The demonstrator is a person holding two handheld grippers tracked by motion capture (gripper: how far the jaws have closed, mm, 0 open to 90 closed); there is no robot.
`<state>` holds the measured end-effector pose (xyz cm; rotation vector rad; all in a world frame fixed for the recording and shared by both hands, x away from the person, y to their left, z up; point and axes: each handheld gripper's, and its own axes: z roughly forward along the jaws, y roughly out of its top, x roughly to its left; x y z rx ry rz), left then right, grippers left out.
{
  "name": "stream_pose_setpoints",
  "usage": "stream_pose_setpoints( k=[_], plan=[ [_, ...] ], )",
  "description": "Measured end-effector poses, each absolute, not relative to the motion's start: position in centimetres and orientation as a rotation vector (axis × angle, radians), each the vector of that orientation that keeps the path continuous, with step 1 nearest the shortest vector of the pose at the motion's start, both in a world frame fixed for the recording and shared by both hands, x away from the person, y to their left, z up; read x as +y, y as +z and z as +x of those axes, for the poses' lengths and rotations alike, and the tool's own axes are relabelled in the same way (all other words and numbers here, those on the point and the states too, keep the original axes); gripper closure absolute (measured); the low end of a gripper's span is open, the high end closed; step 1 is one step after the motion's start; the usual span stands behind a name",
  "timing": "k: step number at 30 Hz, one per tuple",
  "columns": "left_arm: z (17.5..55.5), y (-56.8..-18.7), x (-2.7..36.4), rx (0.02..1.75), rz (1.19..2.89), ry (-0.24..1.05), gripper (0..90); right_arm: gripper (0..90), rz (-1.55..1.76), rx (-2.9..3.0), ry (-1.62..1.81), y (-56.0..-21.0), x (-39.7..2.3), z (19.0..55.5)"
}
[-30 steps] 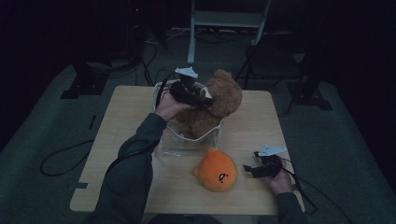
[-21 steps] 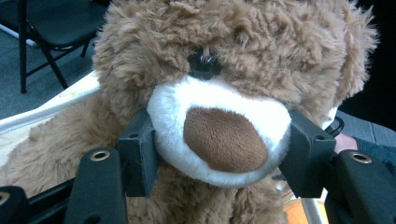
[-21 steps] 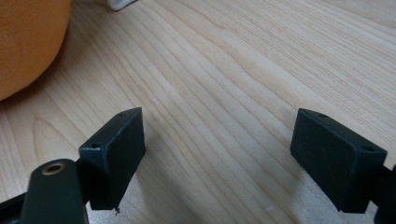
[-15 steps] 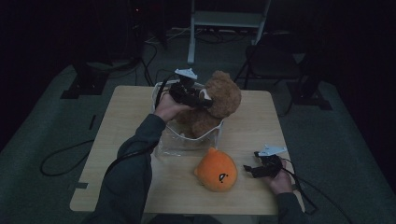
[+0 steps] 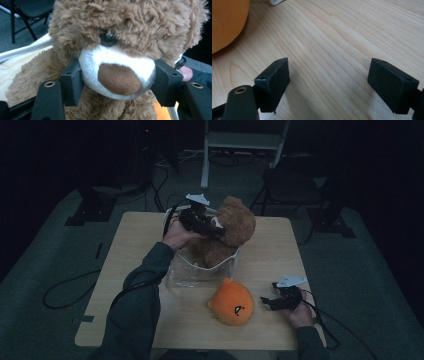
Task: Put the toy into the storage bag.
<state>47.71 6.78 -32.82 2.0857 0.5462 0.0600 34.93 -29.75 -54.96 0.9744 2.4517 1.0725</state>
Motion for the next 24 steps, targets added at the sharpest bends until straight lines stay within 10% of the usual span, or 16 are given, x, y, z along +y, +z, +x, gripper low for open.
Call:
stream_pose_setpoints(
  k=[24],
  plan=[
    [47.97,-32.54,7.52,0.558,1.963,0.048,23.1,17.0,0.974,2.452,1.072,-54.96,-29.75,34.93]
  ],
)
